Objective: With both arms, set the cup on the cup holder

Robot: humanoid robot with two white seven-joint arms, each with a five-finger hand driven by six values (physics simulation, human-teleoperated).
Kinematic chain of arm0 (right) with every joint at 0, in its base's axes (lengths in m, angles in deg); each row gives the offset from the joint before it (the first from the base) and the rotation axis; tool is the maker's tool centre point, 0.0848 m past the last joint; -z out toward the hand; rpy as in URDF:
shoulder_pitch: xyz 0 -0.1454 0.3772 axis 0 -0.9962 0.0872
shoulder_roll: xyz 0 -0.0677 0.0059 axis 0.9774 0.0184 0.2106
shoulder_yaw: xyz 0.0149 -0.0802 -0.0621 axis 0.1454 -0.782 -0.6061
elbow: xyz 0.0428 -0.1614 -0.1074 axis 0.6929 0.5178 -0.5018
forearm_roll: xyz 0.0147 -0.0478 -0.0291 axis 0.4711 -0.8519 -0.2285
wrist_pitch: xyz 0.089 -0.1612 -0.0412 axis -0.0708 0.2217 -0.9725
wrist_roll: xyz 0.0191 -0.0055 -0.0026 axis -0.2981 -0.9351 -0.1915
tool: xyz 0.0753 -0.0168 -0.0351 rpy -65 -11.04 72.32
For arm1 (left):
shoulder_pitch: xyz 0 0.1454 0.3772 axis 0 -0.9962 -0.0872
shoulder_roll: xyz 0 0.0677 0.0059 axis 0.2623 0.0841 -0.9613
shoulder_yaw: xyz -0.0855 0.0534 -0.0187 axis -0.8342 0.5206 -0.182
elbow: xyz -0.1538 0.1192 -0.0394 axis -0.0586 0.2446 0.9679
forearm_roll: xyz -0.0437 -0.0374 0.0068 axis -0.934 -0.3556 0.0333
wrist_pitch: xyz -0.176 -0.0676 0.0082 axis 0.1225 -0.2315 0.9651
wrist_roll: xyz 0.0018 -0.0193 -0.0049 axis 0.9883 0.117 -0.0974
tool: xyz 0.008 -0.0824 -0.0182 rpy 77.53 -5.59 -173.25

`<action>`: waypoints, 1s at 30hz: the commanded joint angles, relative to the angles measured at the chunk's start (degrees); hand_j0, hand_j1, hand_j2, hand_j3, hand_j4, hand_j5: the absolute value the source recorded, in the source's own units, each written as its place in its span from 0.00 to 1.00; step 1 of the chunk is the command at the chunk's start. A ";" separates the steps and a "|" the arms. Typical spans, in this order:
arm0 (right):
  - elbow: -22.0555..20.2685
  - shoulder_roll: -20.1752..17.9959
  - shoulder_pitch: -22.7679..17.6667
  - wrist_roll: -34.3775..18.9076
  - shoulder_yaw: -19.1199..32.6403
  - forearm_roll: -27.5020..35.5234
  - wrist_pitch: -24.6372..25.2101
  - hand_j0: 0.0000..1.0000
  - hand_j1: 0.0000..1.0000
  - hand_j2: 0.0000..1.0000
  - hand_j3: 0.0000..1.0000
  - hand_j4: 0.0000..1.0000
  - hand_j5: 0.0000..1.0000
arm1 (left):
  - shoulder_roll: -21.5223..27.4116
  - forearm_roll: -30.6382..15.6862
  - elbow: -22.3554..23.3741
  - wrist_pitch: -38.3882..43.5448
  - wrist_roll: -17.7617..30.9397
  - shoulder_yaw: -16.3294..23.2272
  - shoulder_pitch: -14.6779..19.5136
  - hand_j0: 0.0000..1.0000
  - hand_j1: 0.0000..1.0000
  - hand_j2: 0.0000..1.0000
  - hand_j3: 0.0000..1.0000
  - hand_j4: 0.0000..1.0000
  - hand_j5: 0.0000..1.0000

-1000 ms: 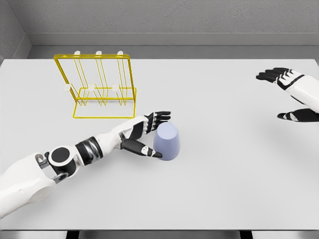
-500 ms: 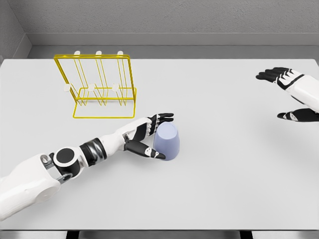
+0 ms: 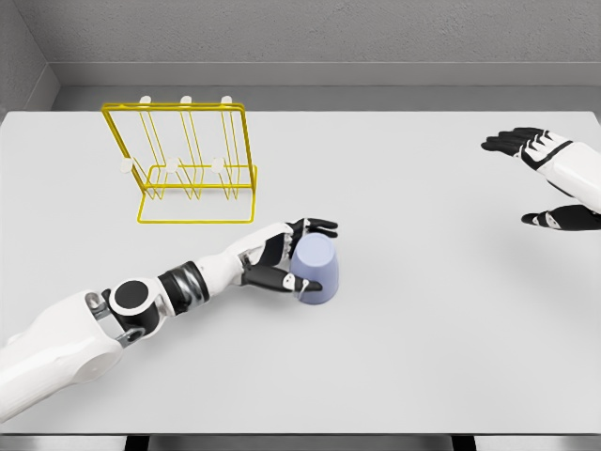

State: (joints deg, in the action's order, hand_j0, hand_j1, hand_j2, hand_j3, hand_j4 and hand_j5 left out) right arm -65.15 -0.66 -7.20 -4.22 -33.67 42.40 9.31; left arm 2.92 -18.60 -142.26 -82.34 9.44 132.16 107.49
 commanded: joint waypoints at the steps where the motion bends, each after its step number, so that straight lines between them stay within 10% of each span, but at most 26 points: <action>1: -0.08 -0.06 0.00 0.03 0.07 0.44 0.12 1.00 1.00 1.00 1.00 1.00 1.00 | -0.05 -0.32 0.03 -0.07 -0.21 -0.12 0.00 0.65 0.65 0.65 0.65 0.65 0.65; 30: 0.01 -0.06 0.00 0.03 0.07 0.44 0.12 1.00 1.00 1.00 1.00 1.00 1.00 | 6.54 -2.25 -9.11 -0.51 -0.30 -6.71 0.09 0.65 0.65 0.65 0.65 0.65 0.65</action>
State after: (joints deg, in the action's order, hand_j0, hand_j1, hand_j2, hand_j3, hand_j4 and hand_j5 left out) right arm -65.12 -0.66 -7.20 -4.22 -33.66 42.42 9.31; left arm 8.16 -20.25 -150.28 -82.84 9.14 126.49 107.58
